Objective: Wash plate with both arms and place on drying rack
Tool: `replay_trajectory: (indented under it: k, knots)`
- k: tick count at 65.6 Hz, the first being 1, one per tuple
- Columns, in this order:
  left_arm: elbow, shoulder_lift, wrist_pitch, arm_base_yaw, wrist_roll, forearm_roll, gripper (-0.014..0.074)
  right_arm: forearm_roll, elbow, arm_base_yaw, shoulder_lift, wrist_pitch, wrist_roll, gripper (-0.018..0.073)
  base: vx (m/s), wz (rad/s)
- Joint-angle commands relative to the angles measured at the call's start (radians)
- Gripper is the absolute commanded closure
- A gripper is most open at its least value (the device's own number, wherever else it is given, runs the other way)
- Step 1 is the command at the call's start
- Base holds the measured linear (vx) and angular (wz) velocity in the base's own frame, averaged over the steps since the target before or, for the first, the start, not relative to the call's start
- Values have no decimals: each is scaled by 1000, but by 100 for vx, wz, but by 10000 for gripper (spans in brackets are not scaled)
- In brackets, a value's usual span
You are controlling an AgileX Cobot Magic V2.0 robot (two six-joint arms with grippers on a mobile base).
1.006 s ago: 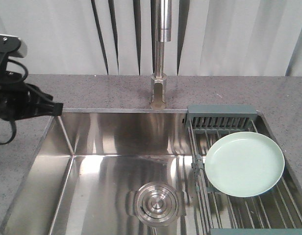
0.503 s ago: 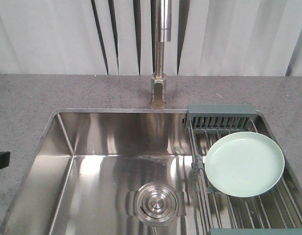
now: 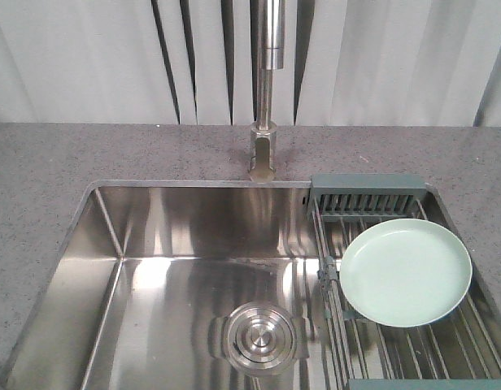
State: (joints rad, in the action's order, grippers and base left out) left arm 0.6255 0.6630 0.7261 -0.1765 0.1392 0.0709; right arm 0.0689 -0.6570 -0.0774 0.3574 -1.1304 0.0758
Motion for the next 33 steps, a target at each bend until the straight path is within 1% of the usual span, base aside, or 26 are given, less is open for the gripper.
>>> replay_trajectory:
  k: [1,33]
  knots:
    - [18,-6,-49,3,9,3,603,-5,-23,0,10,58,3,230,0,0]
    - [19,-6,-46,3,9,2,603,-5,-23,0,10,58,3,230,0,0]
